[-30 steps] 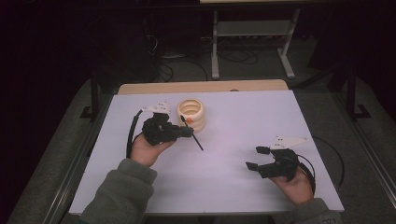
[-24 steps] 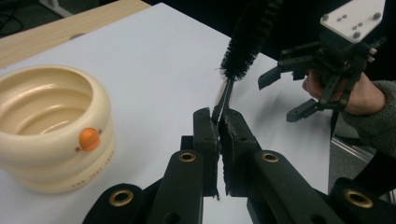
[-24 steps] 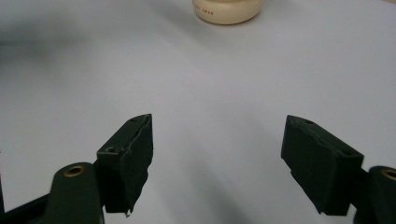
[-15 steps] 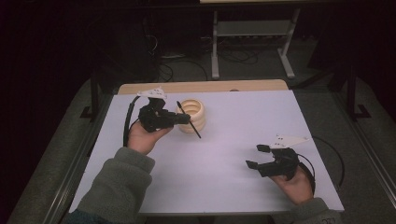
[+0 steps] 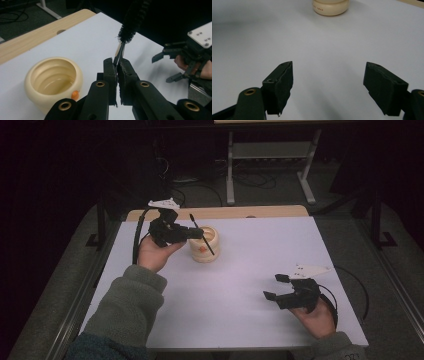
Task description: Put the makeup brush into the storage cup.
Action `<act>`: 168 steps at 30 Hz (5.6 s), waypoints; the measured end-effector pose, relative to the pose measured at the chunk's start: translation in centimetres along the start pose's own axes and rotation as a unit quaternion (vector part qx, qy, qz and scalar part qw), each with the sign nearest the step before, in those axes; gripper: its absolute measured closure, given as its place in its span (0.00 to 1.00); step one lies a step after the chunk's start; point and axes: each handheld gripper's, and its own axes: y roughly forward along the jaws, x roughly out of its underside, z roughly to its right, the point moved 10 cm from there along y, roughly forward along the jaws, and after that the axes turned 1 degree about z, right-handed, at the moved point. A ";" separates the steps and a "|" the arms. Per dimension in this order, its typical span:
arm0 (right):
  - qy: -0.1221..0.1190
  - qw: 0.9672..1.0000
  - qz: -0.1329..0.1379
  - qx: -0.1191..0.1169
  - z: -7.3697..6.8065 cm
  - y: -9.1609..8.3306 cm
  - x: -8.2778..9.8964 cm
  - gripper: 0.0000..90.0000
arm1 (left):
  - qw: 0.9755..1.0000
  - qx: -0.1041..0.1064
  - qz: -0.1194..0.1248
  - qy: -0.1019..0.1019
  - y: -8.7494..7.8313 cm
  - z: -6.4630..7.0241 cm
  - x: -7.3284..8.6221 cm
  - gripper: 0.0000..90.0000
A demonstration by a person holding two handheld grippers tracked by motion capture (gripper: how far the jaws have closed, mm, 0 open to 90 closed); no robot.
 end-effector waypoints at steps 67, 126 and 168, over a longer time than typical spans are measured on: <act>0.004 1.000 0.009 0.000 0.5 -0.2 -0.3 0.24 | 0.992 -0.110 -0.013 -0.056 2.2 -7.0 -1.4 0.95; 0.004 1.000 0.008 -0.004 0.4 -0.1 -0.3 0.24 | 0.991 -0.106 -0.033 -0.070 3.8 -7.8 1.4 0.95; 0.003 1.000 0.002 -0.009 0.3 0.0 -0.2 0.24 | 0.990 -0.109 -0.052 -0.071 5.3 -8.1 3.6 0.95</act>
